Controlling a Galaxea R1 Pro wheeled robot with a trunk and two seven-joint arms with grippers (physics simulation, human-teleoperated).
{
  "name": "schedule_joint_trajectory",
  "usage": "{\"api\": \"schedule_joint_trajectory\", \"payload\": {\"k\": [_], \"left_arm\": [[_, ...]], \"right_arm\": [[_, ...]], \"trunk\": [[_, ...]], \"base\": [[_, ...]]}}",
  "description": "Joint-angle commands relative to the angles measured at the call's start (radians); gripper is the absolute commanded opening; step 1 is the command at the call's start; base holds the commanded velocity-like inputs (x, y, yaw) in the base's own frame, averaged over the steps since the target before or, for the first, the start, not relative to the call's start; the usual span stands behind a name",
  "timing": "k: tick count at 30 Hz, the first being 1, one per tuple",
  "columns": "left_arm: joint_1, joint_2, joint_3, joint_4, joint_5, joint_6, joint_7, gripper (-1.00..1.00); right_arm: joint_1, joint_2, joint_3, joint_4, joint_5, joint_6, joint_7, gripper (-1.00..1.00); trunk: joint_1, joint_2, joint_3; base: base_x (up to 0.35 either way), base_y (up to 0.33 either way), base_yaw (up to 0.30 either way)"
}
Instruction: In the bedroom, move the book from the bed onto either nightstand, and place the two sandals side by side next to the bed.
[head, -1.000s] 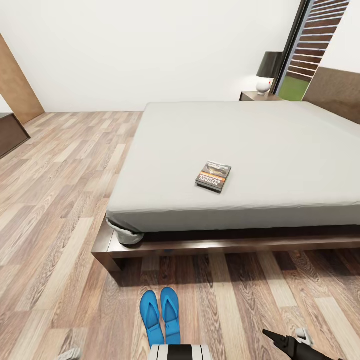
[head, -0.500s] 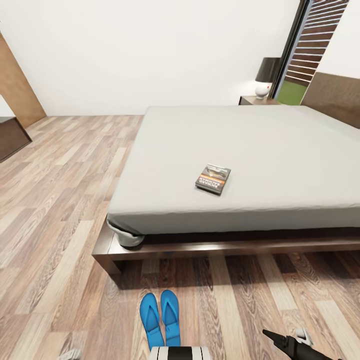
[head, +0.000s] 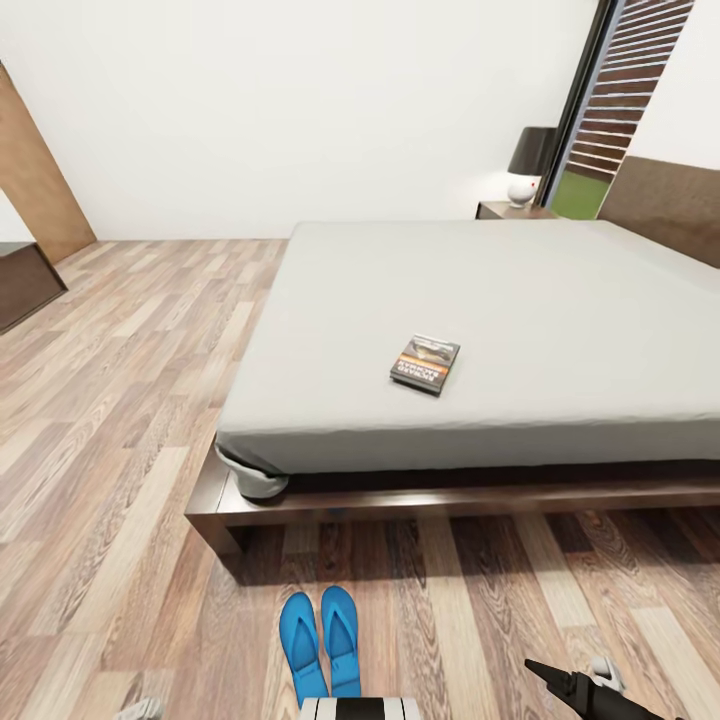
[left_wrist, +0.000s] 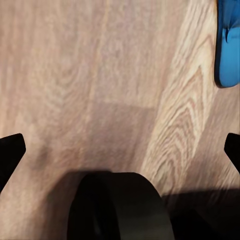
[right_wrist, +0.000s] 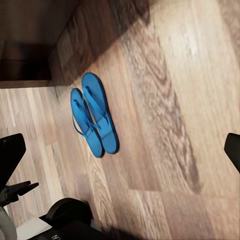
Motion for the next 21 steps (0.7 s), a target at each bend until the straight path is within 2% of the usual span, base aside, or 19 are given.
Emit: {"api": "schedule_joint_trajectory", "payload": {"k": [1, 13, 21], "left_arm": [[0.000, 0.000, -0.006, -0.001, 0.011, 0.009, -0.003, 1.00], [0.000, -0.001, -0.006, -0.001, 0.011, 0.009, -0.001, 1.00], [0.000, -0.002, -0.006, -0.001, 0.011, 0.009, -0.001, 1.00]], "right_arm": [[-0.001, 0.000, 0.008, 0.003, -0.011, 0.010, 0.005, 1.00], [-0.001, 0.002, 0.009, 0.003, -0.011, 0.010, 0.005, 1.00], [-0.001, 0.002, 0.009, 0.003, -0.011, 0.010, 0.005, 1.00]], "trunk": [[0.000, 0.000, 0.001], [0.000, 0.000, 0.020], [0.000, 0.000, 0.032]], "base": [[0.000, 0.000, 0.000], [0.004, -0.002, 0.000], [0.077, -0.065, 0.000]]}}
